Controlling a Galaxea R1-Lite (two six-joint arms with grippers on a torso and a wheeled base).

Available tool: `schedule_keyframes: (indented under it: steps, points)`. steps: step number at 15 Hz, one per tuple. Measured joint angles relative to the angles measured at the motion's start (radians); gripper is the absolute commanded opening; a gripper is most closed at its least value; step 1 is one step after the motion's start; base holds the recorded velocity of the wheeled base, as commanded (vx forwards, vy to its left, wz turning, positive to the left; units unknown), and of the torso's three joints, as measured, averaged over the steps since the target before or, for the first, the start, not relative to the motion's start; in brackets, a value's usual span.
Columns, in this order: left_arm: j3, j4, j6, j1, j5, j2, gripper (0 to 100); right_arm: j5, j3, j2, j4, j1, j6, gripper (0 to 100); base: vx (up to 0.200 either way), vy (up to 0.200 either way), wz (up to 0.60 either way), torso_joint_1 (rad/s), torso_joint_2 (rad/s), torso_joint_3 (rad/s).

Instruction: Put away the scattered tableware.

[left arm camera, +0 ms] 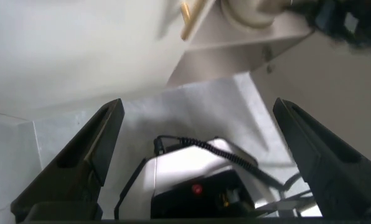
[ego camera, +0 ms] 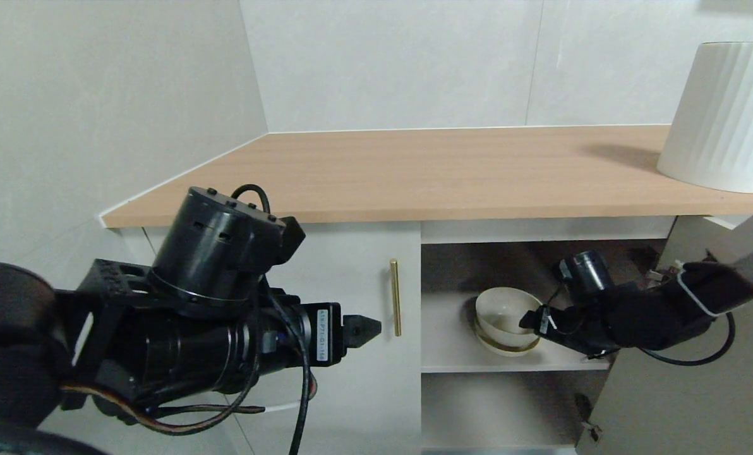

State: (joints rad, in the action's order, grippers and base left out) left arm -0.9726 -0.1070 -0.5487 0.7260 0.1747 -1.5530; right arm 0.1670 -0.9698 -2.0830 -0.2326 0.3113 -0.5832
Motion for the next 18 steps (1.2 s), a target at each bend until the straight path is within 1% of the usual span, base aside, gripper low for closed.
schedule_keyframes:
  steps: [2,4,7,9,10,11,13,14,17,18]
  points:
    - [0.037,-0.002,0.009,-0.009,-0.003,0.070,100,-0.048,0.075,0.140,0.070,0.015,0.077,100,0.000,0.000,0.00,0.000,0.00,0.000]
    - [0.099,-0.002,0.030,-0.020,-0.027,0.152,100,-0.089,0.166,0.287,0.107,0.028,0.122,100,0.000,0.000,0.00,0.000,0.00,0.000]
    - [0.212,-0.001,0.056,-0.059,-0.063,0.269,100,-0.107,0.288,0.502,0.157,0.072,0.190,100,0.000,0.000,0.00,0.000,0.00,0.000]
    - [0.290,0.000,0.068,-0.084,-0.067,0.332,100,-0.109,0.328,0.641,0.249,0.116,0.216,100,0.000,0.000,0.00,0.000,0.00,0.000]
    - [0.307,0.000,0.069,-0.091,-0.068,0.354,100,-0.109,0.338,0.696,0.290,0.133,0.222,100,0.000,0.000,0.00,0.000,0.00,0.000]
    - [0.315,0.001,0.072,-0.098,-0.069,0.374,100,-0.109,0.347,0.752,0.322,0.149,0.226,100,0.000,0.000,0.00,0.000,0.00,0.000]
    - [0.305,0.004,0.098,-0.103,-0.068,0.387,100,-0.109,0.360,0.806,0.330,0.161,0.227,100,0.000,0.000,0.00,0.000,0.00,0.000]
    - [0.303,0.004,0.103,-0.103,-0.067,0.385,100,-0.109,0.369,0.821,0.329,0.166,0.226,100,0.000,0.000,0.00,0.000,0.00,0.000]
    - [0.301,0.004,0.104,-0.103,-0.067,0.382,100,-0.109,0.380,0.842,0.323,0.176,0.226,100,0.000,0.000,0.00,0.000,0.00,0.000]
    - [0.302,0.004,0.104,-0.103,-0.066,0.381,100,-0.109,0.381,0.840,0.321,0.180,0.226,100,-0.200,0.000,0.00,0.002,0.00,0.007]
